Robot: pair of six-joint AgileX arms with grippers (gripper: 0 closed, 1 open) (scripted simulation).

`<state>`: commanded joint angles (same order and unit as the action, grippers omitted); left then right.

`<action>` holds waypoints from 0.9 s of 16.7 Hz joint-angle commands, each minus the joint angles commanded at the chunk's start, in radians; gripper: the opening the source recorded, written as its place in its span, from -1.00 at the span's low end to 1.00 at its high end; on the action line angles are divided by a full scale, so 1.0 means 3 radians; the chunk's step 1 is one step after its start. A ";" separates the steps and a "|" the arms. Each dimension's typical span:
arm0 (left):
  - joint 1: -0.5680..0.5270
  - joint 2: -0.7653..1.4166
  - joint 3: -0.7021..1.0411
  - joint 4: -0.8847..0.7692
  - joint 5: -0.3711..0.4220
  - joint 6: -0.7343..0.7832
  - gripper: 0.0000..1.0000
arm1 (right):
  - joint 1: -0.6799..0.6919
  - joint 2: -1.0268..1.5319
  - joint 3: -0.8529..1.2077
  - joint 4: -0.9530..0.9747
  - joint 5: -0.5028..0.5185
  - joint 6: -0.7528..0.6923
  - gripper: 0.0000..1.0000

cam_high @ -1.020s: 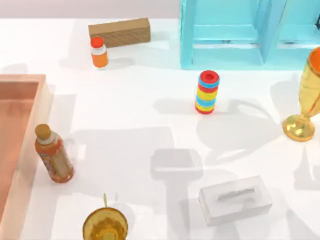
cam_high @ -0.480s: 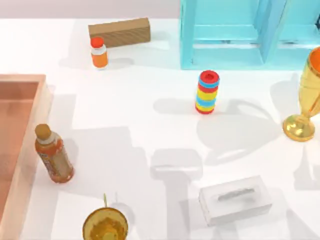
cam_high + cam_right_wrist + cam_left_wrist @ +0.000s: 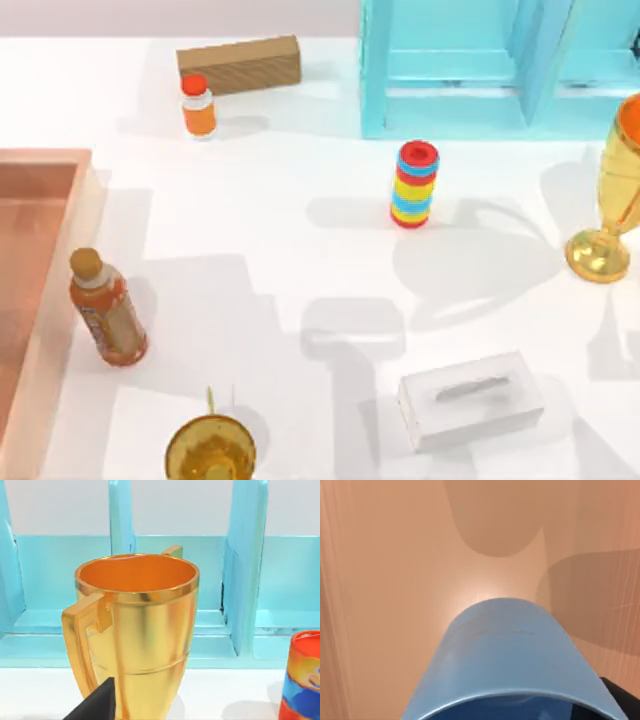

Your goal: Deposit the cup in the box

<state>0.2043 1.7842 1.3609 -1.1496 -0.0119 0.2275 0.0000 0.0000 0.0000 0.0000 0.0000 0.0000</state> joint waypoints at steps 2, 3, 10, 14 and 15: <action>0.0000 0.0000 0.0000 0.0000 0.0000 0.0000 -0.25 | 0.0000 0.0000 0.0000 0.0000 0.0000 0.0000 1.00; 0.0000 0.0000 0.0000 0.0000 0.0000 0.0000 -0.10 | 0.0000 0.0000 0.0000 0.0000 0.0000 0.0000 1.00; 0.0000 0.0000 0.0000 0.0000 0.0000 0.0000 0.96 | 0.0000 0.0000 0.0000 0.0000 0.0000 0.0000 1.00; 0.0000 0.0000 0.0000 0.0000 0.0000 0.0000 1.00 | 0.0000 0.0000 0.0000 0.0000 0.0000 0.0000 1.00; 0.0000 0.0000 0.0000 0.0000 0.0000 0.0000 1.00 | 0.0000 0.0000 0.0000 0.0000 0.0000 0.0000 1.00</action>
<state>0.2043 1.7842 1.3609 -1.1496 -0.0119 0.2275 0.0000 0.0000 0.0000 0.0000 0.0000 0.0000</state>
